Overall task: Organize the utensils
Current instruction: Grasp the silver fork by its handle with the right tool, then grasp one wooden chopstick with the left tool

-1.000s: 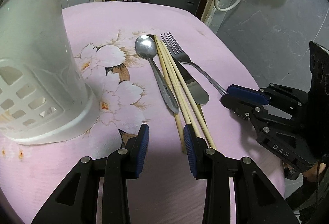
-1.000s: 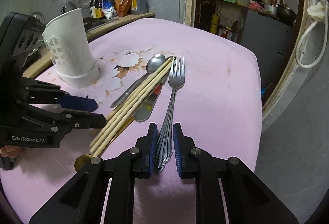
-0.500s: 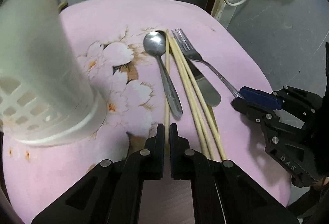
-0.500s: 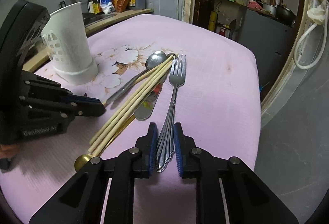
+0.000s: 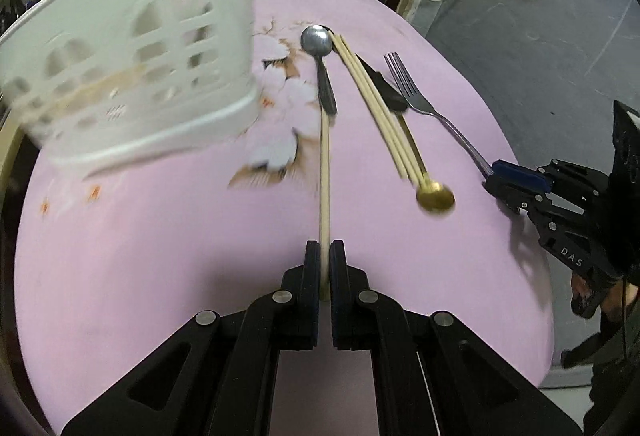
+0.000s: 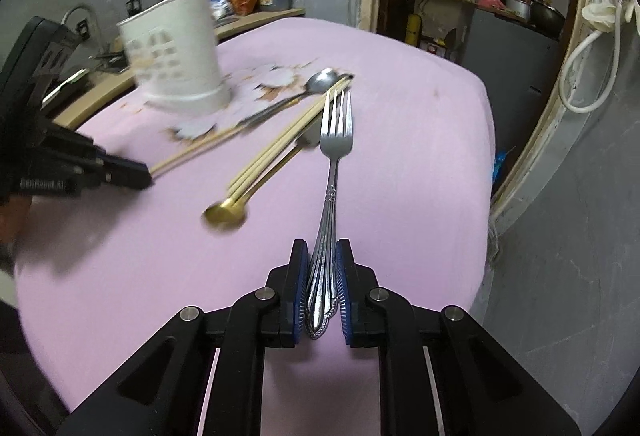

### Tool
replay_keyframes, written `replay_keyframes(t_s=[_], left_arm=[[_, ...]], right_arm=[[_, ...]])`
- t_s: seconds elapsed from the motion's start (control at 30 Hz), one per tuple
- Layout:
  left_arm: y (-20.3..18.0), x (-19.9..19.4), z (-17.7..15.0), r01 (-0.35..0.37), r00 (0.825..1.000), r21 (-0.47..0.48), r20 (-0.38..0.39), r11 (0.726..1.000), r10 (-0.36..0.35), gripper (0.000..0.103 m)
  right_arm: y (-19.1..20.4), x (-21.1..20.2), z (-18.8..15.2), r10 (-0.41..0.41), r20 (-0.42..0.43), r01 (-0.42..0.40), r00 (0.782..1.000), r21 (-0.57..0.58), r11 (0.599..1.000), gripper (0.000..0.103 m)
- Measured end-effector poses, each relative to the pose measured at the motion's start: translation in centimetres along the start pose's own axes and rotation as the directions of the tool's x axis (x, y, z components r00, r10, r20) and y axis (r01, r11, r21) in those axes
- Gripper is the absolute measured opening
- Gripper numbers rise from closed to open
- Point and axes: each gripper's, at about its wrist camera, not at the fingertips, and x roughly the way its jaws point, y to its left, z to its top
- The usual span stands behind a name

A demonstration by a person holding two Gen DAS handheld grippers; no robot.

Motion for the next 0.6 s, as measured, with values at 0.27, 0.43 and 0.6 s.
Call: replay_keyframes(t_s=[0.27,0.43,0.6], left_arm=[[-0.1,-2.3,-2.4,-0.012,0.999,0.051,0.034,0.999,0.010,0.003],[-1.5,-1.5,-1.6,-0.077,0.997,0.155,0.037,0.985,0.072,0.006],[-1.7,-0.1,-0.1,-0.102,0.995,0.187,0.024,0.977,0.099,0.010]], right_arm=[[1.3,0.4,-0.1,0.021,-0.009,-0.021,1.000,-0.048,0.999,0.024],[0.9,1.8,1.8,0.025,0.012,-0.024,1.000,-0.040,0.999,0.028],[0.6,4.0,4.2,0.019,-0.007,-0.020,1.000,-0.054,0.998,0.028]])
